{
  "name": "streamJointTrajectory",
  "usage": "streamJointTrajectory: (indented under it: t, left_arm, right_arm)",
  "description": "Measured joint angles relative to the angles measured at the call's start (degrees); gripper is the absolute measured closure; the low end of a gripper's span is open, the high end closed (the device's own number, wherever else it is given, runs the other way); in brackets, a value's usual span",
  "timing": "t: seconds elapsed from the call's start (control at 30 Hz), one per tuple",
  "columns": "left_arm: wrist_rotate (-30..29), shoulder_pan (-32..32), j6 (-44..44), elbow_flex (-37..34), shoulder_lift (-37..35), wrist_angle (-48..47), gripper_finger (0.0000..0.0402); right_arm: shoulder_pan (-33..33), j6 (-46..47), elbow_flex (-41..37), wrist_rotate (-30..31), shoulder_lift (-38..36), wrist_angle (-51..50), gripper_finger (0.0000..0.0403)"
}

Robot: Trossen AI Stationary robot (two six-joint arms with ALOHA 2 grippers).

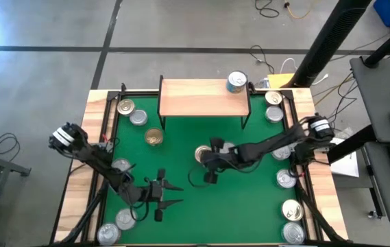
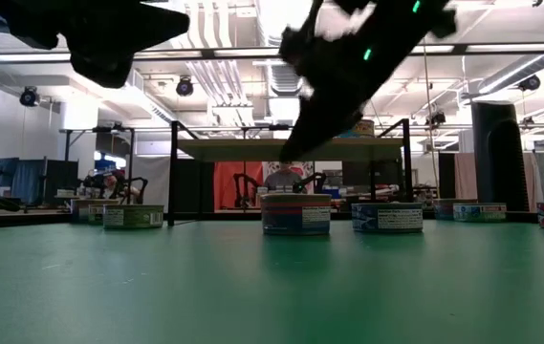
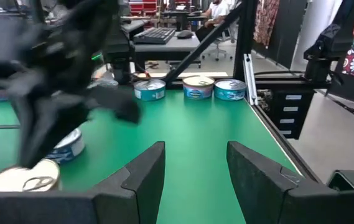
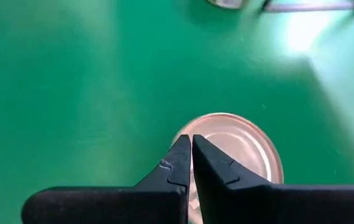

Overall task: Stack canned seafood by type on shelf
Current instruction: Put the blue pink tuna can on the shelf

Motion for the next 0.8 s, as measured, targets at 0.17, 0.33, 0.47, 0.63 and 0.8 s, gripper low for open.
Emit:
streamJointTrajectory:
  t: [0.17,0.33,0.47,0.63,0.8]
  left_arm:
    - [0.1,-1.1,-1.2,2.7,1.6,-2.6,0.0243]
    - [0.0,-2.1,-4.5,4.3,1.3,-9.4,0.0243]
    - [0.0,-2.4,-6.5,5.9,1.2,-15.6,0.0243]
    - [0.3,-2.4,-8.4,7.7,1.2,-21.3,0.0243]
    - [6.2,-2.6,-11.1,8.4,1.6,-25.5,0.0243]
  right_arm:
    - [-3.4,0.9,-1.6,0.0,3.1,4.3,0.0394]
    - [-3.9,0.8,-1.0,-2.6,5.8,6.1,0.0394]
    - [-2.9,0.0,0.5,-10.8,7.3,6.9,0.0394]
    - [1.3,-2.8,2.0,-14.5,6.5,4.9,0.0394]
    - [7.9,-11.7,2.9,-14.6,2.7,0.5,0.0394]
